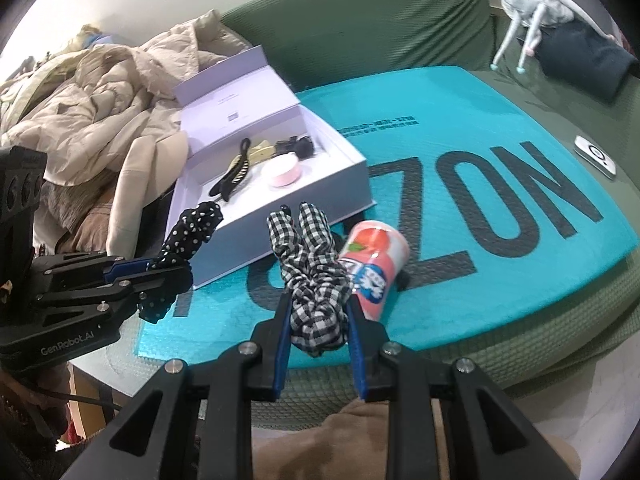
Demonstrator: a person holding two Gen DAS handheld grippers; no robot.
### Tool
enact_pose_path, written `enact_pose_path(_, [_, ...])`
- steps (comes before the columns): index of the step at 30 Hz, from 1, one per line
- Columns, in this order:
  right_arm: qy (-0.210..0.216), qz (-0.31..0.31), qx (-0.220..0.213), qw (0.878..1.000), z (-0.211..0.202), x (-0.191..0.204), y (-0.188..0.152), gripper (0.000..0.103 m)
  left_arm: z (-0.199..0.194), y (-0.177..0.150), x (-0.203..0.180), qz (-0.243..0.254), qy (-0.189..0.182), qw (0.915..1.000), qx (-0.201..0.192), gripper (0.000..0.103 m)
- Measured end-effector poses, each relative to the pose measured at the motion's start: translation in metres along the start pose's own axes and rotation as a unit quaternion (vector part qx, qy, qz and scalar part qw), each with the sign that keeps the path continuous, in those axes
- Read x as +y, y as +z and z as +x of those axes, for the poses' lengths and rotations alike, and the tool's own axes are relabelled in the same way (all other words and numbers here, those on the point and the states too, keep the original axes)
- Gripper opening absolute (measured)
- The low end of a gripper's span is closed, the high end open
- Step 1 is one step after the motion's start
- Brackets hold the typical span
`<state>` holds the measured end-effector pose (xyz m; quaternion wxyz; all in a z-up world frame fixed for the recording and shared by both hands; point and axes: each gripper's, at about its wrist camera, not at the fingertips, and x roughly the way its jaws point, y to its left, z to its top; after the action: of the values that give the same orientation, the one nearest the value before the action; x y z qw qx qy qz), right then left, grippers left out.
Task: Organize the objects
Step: 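Lift both scrunchies off the mat toward the lavender box, then carry both scrunchies over the lavender box and lower them inside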
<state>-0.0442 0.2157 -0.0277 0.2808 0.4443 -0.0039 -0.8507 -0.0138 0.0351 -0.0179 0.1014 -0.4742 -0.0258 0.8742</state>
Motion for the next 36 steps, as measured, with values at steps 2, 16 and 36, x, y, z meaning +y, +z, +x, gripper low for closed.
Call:
enact_pose_path(2, [0.005,-0.007,0.002,1.000,0.002,0.005,0.001,0.025,-0.002,-0.002,0.003,-0.002,0.004,1.0000,0.000,0.018])
enact_pose_path(16, [0.024,-0.045,0.004,0.999,0.008,0.033,0.011,0.025,-0.012,-0.009,0.020,-0.021,0.022,0.9995,-0.002,0.018])
enact_pose_path(36, [0.026,-0.073,0.014,0.997,0.035,0.045,0.063,0.025,-0.005,0.022,0.060,-0.037,0.020,0.9991,-0.003,0.018])
